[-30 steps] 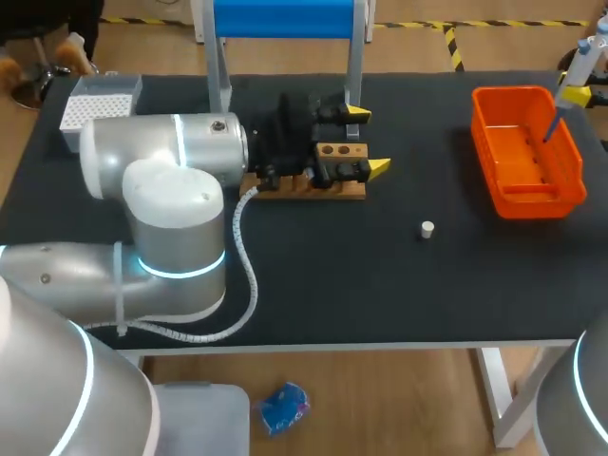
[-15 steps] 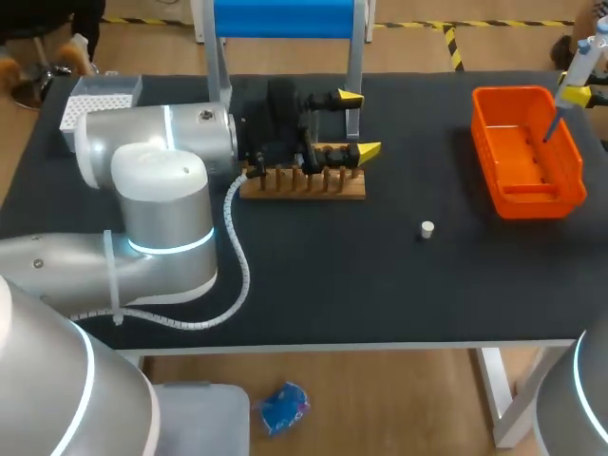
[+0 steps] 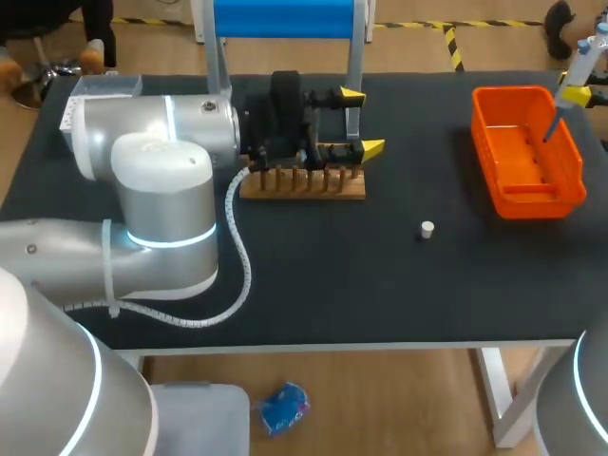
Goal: Invert the test tube, pick up the pipette, mount the tip to pipette, aspirate from beaker and dispense into the tube, eject the tip, return the pipette, and cap with the stopper.
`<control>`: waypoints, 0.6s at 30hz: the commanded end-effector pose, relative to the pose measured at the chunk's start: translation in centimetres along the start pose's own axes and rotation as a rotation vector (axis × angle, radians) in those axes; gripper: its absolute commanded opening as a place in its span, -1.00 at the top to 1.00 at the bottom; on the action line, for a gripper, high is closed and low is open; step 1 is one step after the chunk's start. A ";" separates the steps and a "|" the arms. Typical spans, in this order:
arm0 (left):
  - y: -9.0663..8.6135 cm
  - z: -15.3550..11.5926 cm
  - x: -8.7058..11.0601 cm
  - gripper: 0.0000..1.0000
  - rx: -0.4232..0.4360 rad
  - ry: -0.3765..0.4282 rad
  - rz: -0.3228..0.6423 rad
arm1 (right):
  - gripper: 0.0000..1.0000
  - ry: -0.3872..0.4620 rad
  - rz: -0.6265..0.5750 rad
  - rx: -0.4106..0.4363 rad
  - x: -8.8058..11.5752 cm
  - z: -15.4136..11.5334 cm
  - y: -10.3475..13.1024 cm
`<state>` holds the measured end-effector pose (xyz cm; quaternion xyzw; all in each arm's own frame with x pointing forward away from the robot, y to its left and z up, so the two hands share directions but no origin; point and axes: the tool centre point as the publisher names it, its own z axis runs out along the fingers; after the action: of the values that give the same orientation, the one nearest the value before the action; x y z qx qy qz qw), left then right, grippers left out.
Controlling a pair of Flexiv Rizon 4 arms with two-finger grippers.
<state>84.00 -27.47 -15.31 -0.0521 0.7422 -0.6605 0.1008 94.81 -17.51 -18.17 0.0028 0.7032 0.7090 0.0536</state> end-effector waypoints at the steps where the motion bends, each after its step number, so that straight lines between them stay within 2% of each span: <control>1: 0.0 0.1 0.0 -1.00 -0.001 -0.001 -0.001 | 1.00 0.004 0.000 0.003 -0.1 -0.1 0.1; 7: -0.4 0.5 -0.5 -1.00 0.043 0.019 -0.045 | 1.00 0.004 0.000 0.003 -0.1 -0.1 0.1; 12: -0.7 0.7 -0.8 -1.00 0.025 0.018 -0.105 | 1.00 0.004 0.000 0.003 -0.1 -0.1 0.1; 18: -0.8 0.4 -0.9 -1.00 0.053 -0.007 -0.094 | 1.00 0.004 0.000 0.003 -0.1 -0.1 0.1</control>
<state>85.18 -27.69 -14.33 -0.0840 0.7278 -0.6773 0.0676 94.80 -17.52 -18.17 0.0028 0.7032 0.7090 0.0536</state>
